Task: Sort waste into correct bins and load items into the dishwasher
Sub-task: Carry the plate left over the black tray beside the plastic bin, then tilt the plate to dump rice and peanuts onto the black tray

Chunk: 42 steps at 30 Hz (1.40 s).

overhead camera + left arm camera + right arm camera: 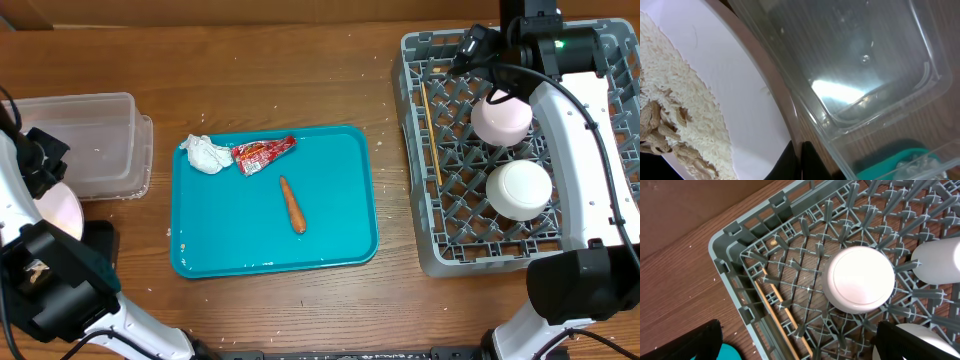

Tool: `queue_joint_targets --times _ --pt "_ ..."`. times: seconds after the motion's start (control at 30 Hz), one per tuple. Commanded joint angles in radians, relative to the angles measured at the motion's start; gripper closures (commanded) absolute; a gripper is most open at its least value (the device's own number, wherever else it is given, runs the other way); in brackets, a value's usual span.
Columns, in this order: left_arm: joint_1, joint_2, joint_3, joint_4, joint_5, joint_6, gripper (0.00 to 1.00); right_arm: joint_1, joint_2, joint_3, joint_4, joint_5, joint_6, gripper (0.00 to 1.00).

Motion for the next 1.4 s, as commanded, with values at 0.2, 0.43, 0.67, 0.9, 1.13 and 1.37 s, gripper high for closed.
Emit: queue_joint_targets --times 0.2,0.43,0.67,0.9,1.13,1.37 --pt "0.081 0.009 -0.014 0.009 0.141 0.064 0.96 0.003 -0.006 0.008 0.004 0.009 0.001 0.00" --pt "0.123 0.009 -0.017 0.023 0.279 0.139 0.96 0.003 -0.006 0.008 0.004 0.009 0.002 0.00" --pt "0.192 0.009 -0.017 0.003 0.352 0.163 0.96 0.003 -0.006 0.008 0.004 0.009 0.002 0.00" --pt "0.268 0.009 -0.017 -0.016 0.434 0.225 0.96 0.003 -0.006 0.008 0.004 0.009 0.001 0.00" --pt "0.323 0.009 -0.017 -0.016 0.608 0.270 0.96 0.003 -0.006 0.008 0.004 0.009 0.002 0.00" --pt "0.365 0.009 -0.017 -0.032 0.688 0.277 0.96 0.003 -0.006 0.008 0.004 0.009 0.002 0.00"
